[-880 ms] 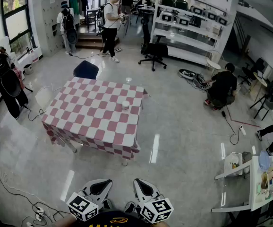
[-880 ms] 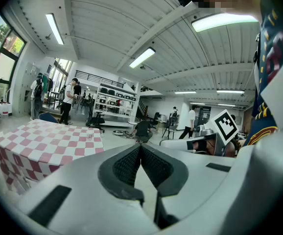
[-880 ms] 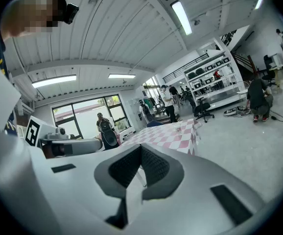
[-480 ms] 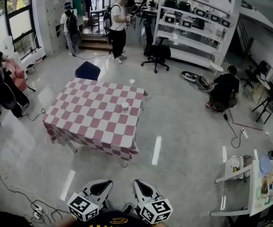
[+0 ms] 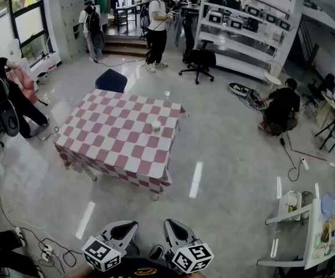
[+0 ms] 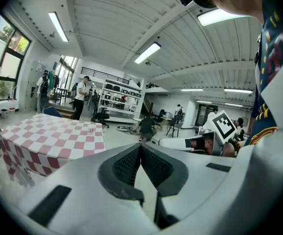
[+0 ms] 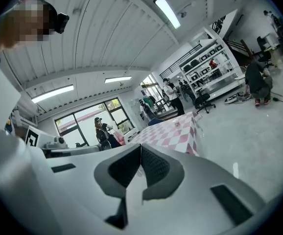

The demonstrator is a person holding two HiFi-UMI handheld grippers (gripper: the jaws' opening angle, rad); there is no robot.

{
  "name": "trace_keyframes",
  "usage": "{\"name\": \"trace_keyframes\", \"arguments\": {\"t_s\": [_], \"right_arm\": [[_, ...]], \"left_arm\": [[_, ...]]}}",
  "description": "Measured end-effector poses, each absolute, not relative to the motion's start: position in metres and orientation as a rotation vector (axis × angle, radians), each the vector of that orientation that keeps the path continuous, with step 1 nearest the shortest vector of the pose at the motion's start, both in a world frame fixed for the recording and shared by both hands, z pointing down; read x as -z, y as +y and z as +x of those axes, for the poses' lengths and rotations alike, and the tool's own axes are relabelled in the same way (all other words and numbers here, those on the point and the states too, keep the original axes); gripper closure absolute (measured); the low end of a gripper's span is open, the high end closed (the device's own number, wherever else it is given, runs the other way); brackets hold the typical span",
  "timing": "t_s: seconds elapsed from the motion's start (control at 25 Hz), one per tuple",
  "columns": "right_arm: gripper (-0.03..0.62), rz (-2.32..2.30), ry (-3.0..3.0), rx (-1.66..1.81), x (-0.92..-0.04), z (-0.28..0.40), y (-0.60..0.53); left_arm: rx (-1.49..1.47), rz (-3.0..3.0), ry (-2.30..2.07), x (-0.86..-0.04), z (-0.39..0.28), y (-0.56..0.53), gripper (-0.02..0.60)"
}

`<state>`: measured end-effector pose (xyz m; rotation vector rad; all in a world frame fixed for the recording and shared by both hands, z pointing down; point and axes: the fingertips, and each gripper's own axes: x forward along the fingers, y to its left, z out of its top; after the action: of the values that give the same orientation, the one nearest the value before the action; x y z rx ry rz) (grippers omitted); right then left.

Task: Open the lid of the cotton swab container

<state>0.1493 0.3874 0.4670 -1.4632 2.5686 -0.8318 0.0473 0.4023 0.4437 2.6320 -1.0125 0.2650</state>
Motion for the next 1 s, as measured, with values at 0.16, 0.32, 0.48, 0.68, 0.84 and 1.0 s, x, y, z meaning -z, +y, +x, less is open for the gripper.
{"name": "trace_keyframes", "arguments": {"t_s": [0.16,0.32,0.48,0.68,0.84,1.0], "right_arm": [[0.583,-1.459,2.591,0.844,-0.473,0.143,0.373],[0.583,-1.489,2.593,0.841,-0.475,0.133,0.351],[0.583,-1.532,2.563,0.846,-0.473,0.108,0.314],[0.583,-1.572,2.534,0.850,-0.473,0.074,0.265],[0.583,-1.613,2.515,0.839,-0.478,0.077,0.235],[0.583,-1.663,2.475,0.852,-0.478,0.071,0.213]], "left_arm": [[-0.274,2.616,-1.008,-0.452,0.044,0.389,0.578],[-0.263,2.621,-0.986,-0.454,0.034,0.364,0.579],[-0.264,2.647,-0.952,-0.450,0.008,0.326,0.578],[-0.257,2.666,-0.926,-0.447,-0.029,0.271,0.578],[-0.244,2.679,-0.882,-0.452,-0.025,0.236,0.578],[-0.227,2.684,-0.821,-0.453,-0.033,0.208,0.578]]}}
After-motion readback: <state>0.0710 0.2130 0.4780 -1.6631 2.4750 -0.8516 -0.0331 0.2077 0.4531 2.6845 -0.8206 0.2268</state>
